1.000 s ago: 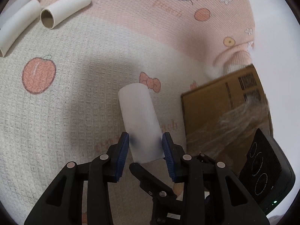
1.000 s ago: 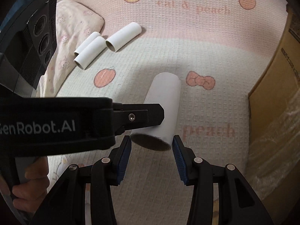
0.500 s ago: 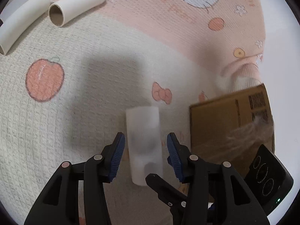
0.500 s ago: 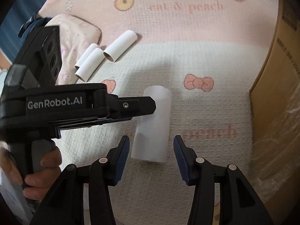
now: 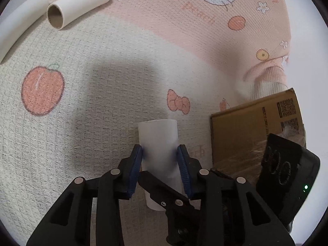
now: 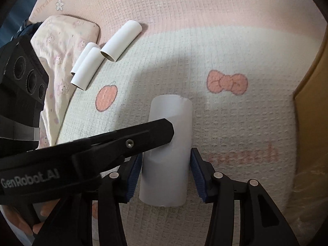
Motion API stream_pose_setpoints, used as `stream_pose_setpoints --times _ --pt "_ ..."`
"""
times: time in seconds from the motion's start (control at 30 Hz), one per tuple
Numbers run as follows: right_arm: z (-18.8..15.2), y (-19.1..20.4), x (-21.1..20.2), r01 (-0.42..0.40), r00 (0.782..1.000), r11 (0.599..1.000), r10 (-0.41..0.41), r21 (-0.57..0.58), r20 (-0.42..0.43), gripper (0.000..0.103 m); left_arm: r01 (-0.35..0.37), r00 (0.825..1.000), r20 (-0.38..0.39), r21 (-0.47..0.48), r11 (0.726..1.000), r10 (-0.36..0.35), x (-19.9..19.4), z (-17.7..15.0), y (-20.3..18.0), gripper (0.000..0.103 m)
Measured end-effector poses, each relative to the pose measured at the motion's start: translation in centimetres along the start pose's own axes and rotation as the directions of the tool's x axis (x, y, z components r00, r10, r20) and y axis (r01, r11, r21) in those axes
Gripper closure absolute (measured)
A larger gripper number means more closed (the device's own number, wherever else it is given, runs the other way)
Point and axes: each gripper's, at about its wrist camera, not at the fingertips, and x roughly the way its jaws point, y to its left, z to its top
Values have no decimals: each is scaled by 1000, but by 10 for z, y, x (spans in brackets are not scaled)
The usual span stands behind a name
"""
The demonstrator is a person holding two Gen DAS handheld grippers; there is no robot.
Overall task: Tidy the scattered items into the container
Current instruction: 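Lift the held tube with the right gripper and carry it over the box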
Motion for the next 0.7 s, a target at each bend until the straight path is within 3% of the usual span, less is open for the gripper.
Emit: stream_pose_setpoints --times 0.3,0.5,0.7 --pt "1 10 -29 -1 998 1000 2 -16 56 60 65 997 50 14 998 -65 -32 -1 -18 66" --pt "10 30 -83 31 987 993 -12 -118 162 61 115 984 128 94 989 -126 -77 5 -53 66" --pt "24 44 -132 80 965 984 -36 -160 260 61 138 974 154 173 975 -165 -108 19 -91 66"
